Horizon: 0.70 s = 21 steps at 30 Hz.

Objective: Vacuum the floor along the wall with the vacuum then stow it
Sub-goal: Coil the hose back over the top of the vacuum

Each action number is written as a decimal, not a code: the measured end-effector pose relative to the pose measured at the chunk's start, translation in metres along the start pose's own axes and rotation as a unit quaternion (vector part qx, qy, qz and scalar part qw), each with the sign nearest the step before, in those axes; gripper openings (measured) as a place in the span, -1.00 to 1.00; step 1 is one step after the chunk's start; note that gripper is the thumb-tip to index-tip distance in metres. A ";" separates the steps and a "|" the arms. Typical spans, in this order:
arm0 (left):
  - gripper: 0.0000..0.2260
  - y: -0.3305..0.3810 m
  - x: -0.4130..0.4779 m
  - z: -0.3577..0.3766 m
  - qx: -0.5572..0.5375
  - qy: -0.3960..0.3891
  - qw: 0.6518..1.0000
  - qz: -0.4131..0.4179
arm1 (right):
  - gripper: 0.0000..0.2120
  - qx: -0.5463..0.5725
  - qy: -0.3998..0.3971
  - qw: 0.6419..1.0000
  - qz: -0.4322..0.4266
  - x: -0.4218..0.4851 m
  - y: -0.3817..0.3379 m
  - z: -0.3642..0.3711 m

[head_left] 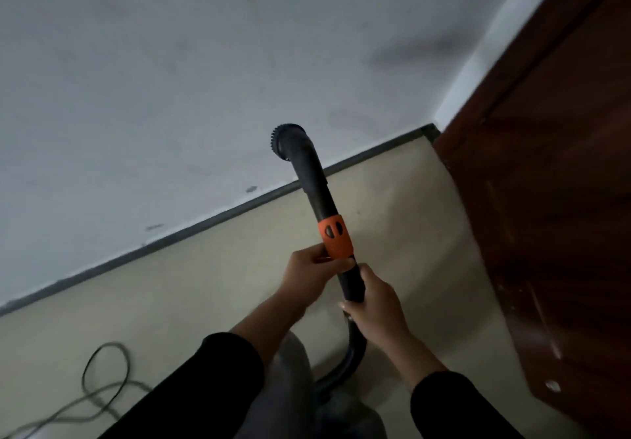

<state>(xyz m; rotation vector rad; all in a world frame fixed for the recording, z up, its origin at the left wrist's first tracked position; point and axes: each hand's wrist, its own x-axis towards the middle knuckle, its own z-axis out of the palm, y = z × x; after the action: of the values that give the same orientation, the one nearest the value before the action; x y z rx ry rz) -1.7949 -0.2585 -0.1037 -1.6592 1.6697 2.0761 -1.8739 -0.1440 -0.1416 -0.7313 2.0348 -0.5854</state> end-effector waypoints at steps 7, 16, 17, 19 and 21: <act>-0.88 -0.004 -0.118 -0.087 -0.108 0.135 0.983 0.058 | -0.67 -0.086 -0.058 0.985 -0.141 -0.067 -0.099 0.025; -0.91 -0.043 -0.264 -0.216 -0.293 0.300 0.894 0.154 | -0.72 -0.187 -0.140 0.931 -0.280 -0.139 -0.224 0.121; -0.89 -0.050 -0.282 -0.236 -0.315 0.321 0.878 0.163 | -0.71 -0.190 -0.146 0.927 -0.289 -0.149 -0.236 0.139; -0.88 -0.068 -0.320 -0.278 -0.365 0.358 0.842 0.175 | -0.64 -0.190 -0.161 0.921 -0.300 -0.169 -0.260 0.179; -0.89 -0.093 -0.360 -0.326 -0.409 0.391 0.804 0.183 | -0.61 -0.178 -0.172 0.923 -0.296 -0.191 -0.282 0.225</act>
<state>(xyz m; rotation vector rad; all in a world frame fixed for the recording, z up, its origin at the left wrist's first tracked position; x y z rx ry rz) -1.3564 -0.2460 0.1245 -3.0033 1.3006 2.7783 -1.5198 -0.2442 0.0340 -1.5809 1.5892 -0.3754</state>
